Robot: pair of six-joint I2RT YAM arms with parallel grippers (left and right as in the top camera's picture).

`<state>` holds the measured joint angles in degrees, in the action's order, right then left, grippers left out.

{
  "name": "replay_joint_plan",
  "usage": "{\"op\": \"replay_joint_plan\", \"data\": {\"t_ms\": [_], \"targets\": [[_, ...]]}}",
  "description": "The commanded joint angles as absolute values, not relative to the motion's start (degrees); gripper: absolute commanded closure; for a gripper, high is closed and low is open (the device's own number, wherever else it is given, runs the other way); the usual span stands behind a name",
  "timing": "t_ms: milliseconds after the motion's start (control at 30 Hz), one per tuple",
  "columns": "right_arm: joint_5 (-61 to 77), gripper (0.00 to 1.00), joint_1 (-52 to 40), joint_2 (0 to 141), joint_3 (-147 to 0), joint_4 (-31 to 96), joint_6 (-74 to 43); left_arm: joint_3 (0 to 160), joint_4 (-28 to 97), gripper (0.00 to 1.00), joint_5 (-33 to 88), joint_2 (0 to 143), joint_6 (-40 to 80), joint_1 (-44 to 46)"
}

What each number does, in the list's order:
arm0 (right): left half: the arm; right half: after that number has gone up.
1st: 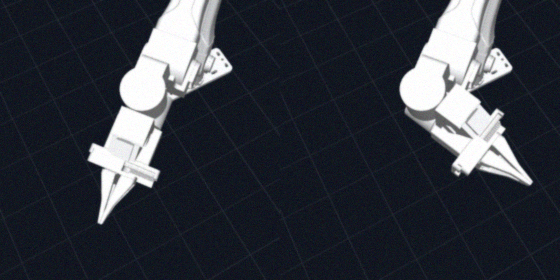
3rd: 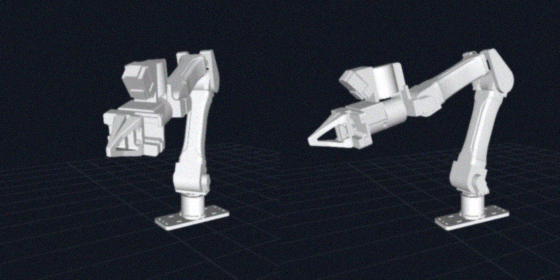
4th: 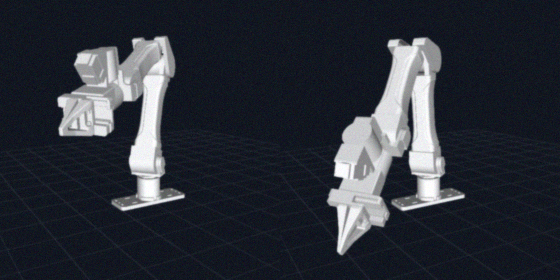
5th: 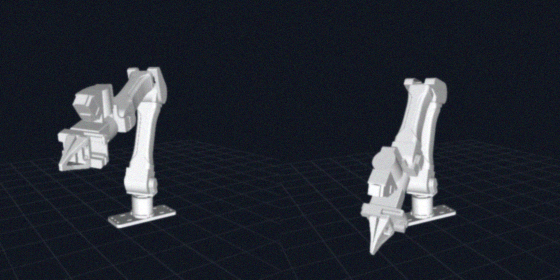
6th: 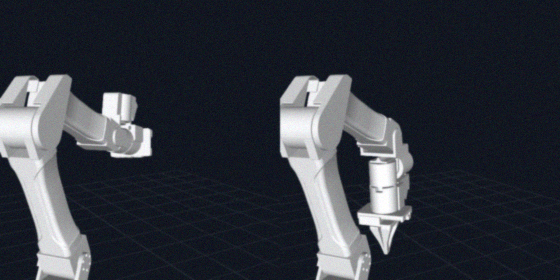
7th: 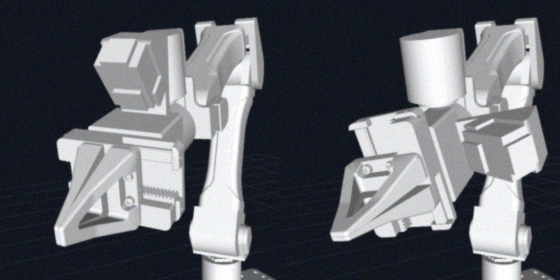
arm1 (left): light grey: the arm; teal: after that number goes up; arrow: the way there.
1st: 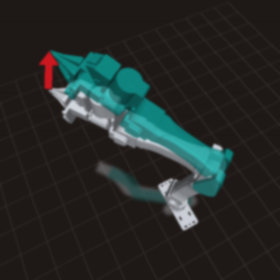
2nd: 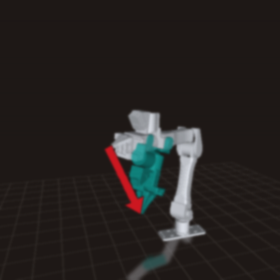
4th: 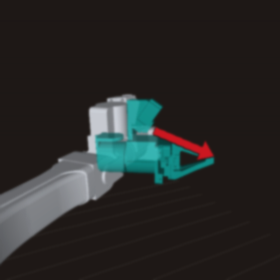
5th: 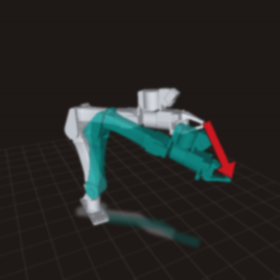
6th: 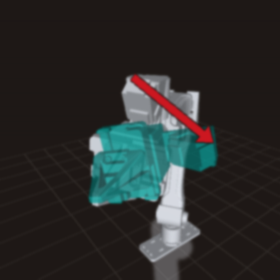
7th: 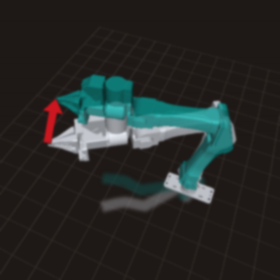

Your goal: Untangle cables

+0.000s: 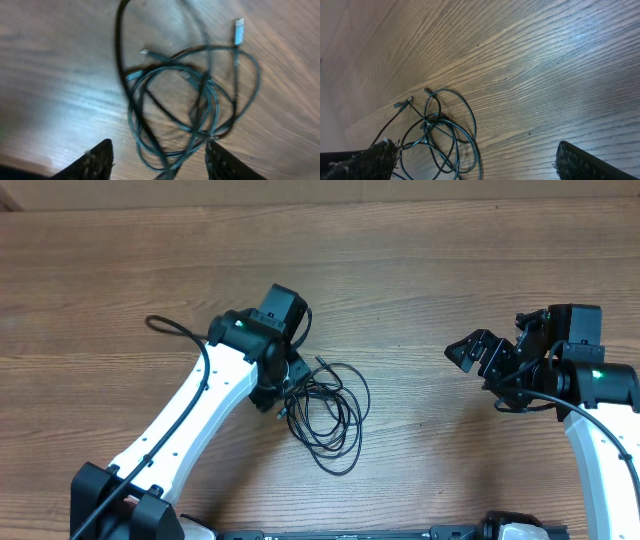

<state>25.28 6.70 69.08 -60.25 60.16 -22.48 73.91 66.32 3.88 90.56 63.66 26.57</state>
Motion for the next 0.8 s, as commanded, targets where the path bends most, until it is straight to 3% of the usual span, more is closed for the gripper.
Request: {"op": "replay_joint_plan", "data": {"t_ms": [0, 100, 167, 267, 367, 533, 767], "targets": [[25.54, 0.00, 6.37, 69.25, -59.83, 60.23, -22.39, 69.06, 65.39, 0.43, 4.29, 90.67, 73.82, 27.88], [25.54, 0.00, 6.37, 69.23, -59.83, 60.23, -22.37, 65.06, 61.93, 0.46, 5.28, 90.67, 75.85, 28.75], [25.54, 0.00, 6.37, 69.23, -59.83, 60.36, -22.37, 62.26, 58.37, 0.57, 7.84, 90.67, 75.88, 29.41], [25.56, 0.00, 6.37, 69.23, -59.83, 60.38, -22.37, 59.22, 52.62, 0.96, 12.73, 90.67, 75.88, 30.61], [25.63, 0.03, 6.37, 69.23, -59.83, 61.01, -22.41, 59.20, 50.11, 0.96, 13.63, 90.59, 74.22, 31.20], [25.91, 0.02, 5.13, 69.23, -59.83, 65.93, -20.86, 65.45, 49.69, 0.96, 13.06, 88.82, 61.73, 29.78], [31.42, 0.00, -8.38, 69.23, -59.81, 64.01, -17.50, 79.44, 54.22, 0.96, 7.90, 86.46, 57.17, 29.54]]}}
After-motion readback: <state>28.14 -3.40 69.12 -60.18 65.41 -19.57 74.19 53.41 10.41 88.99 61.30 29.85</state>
